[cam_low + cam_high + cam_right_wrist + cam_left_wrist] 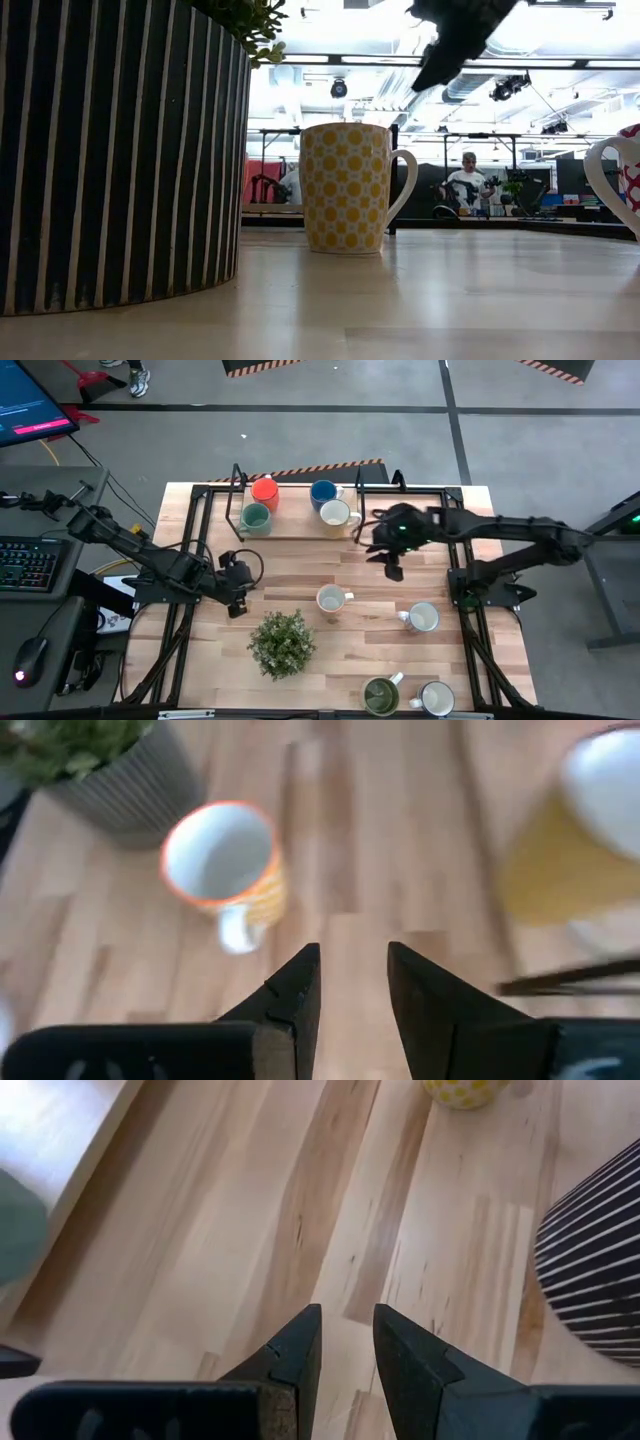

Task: Place coffee mugs
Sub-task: Put the yellow patterned mug on the shelf

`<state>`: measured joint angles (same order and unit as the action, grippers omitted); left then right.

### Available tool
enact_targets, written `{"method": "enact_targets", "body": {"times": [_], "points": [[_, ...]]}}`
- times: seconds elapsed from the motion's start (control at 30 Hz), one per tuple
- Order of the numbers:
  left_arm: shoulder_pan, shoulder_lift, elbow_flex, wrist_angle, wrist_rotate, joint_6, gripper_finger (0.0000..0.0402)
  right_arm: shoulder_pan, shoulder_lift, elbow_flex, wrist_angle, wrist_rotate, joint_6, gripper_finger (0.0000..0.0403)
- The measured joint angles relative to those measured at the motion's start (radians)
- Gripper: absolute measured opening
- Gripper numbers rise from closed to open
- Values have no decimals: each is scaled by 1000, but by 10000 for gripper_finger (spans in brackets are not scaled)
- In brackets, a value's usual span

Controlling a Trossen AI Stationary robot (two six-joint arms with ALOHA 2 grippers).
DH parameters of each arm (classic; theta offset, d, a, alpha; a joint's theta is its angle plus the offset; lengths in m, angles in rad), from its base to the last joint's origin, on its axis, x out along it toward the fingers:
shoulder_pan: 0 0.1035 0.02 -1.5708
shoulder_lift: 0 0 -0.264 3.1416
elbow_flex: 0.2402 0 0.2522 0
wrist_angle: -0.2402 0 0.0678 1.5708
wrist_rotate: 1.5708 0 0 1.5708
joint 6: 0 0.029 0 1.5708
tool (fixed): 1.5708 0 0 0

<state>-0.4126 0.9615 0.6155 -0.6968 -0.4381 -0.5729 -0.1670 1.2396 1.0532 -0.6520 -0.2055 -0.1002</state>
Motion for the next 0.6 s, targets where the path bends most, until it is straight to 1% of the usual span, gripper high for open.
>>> {"method": "enact_targets", "body": {"times": [0.1,0.2,0.33,0.47,0.6], "points": [[0,0,0,1,-2,1,81,13,94,59,-69,-70,-14,99],[0,0,0,1,-14,13,81,33,166,82,-119,-83,-13,99],[0,0,0,0,-19,34,81,62,226,84,-114,-95,-9,105],[0,0,0,-1,-20,35,81,95,260,85,-70,-93,-6,126],[0,0,0,0,-21,35,81,118,279,85,-55,-67,18,158]]}}
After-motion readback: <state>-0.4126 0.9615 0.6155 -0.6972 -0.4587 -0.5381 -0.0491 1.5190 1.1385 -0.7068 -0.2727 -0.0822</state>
